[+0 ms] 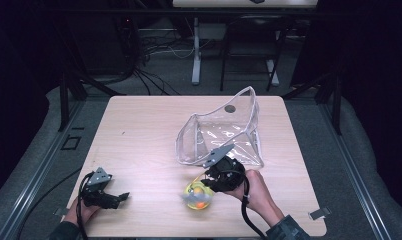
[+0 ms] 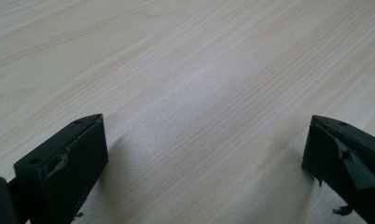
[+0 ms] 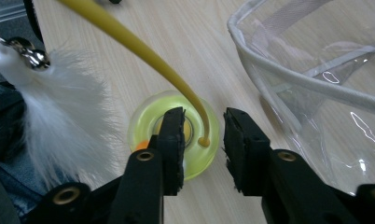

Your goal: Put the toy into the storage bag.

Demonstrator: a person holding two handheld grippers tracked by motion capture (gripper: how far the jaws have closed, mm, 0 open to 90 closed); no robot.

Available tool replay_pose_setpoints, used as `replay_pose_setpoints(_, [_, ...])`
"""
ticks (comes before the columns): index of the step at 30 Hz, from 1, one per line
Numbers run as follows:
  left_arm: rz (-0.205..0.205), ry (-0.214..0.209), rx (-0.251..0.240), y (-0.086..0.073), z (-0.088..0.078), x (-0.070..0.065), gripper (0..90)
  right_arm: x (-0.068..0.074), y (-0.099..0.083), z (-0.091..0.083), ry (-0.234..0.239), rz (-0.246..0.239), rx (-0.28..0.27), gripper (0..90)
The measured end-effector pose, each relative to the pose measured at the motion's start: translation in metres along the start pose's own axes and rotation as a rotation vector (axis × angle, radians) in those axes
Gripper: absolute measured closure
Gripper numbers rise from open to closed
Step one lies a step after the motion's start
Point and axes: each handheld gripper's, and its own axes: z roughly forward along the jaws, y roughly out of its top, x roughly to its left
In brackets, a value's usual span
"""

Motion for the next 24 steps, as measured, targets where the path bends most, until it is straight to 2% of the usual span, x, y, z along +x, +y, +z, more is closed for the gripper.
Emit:
replay_pose_setpoints(2, [0.0, 0.0, 0.0, 0.0, 0.0, 0.0, 0.0, 0.001, 0.001, 0.001, 0.004, -0.002, 0.007, 72.1])
replay_pose_setpoints(5, [0.0, 0.0, 0.0, 0.0, 0.0, 0.0, 0.0, 0.001, 0.007, 0.001, 0.001, -0.025, 0.036, 79.3])
replay_pose_setpoints(8, [0.0, 0.0, 0.0, 0.0, 0.0, 0.0, 0.0, 0.001, 0.01, 0.001, -0.001, -0.03, 0.043, 84.0])
replay_pose_setpoints(11, [0.0, 0.0, 0.0, 0.0, 0.0, 0.0, 0.0, 0.001, 0.01, 0.002, -0.012, -0.025, 0.034, 85.3])
replay_pose_setpoints(24, [0.0, 0.0, 0.0, 0.0, 0.0, 0.0, 0.0, -0.001, 0.024, 0.002, -0.013, -0.044, 0.077, 87.1])
